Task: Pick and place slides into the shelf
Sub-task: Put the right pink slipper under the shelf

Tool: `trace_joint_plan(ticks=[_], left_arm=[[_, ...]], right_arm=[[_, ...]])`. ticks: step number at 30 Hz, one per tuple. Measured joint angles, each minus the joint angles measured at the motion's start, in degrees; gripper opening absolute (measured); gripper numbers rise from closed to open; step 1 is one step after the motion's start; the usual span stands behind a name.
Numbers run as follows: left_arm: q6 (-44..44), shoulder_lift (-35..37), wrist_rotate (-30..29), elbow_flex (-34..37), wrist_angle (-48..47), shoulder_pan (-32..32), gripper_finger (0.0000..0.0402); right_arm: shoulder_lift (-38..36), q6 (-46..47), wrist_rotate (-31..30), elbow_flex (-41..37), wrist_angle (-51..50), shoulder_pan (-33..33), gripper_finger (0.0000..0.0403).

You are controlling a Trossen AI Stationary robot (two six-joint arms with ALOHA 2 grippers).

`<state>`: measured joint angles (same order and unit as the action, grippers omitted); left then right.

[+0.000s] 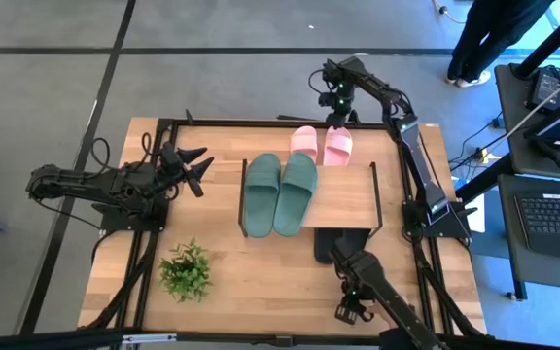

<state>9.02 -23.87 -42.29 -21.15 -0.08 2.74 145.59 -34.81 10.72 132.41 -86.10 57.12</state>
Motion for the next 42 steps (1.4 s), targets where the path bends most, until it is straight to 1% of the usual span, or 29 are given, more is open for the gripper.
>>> trace_joint_plan(ticks=[4,7,11,15,17,23,26,34,42], left_arm=[[0.0,0.0,0.0,0.0,-0.5,0.0,0.0170],[0.0,0.0,0.0,0.0,-0.6,0.0,0.0170],[0.0,0.0,0.0,0.0,-0.8,0.0,0.0170],[0.0,0.0,0.0,0.0,-0.8,0.0,0.0170],[0.0,0.0,0.0,0.0,-0.8,0.0,0.0170],[0.0,0.0,0.0,0.0,-0.8,0.0,0.0170],[0.0,0.0,0.0,0.0,-0.8,0.0,0.0170],[-0.2,0.0,0.0,0.0,-0.9,0.0,0.0170],[-0.2,0.0,0.0,0.0,-2.2,0.0,0.0170]], right_arm=[[-0.6,-0.3,0.2,-3.8,1.1,0.1,0.0155],[-0.7,-0.4,0.0,-5.7,2.4,0.1,0.0138],[-0.7,-0.6,-0.2,-6.0,3.3,0.1,0.0086],[-0.3,-0.4,-0.1,-4.3,1.6,0.0,0.0024],[-0.2,-0.4,0.0,-3.2,1.2,0.0,0.0012],[0.4,0.0,0.1,0.8,-1.8,0.0,0.0010],[-0.2,0.1,1.0,2.2,-1.6,0.0,0.0009],[-6.4,2.0,1.3,2.3,-1.1,-0.1,0.0008],[-15.7,6.2,1.2,2.4,2.1,-0.1,0.0008]])
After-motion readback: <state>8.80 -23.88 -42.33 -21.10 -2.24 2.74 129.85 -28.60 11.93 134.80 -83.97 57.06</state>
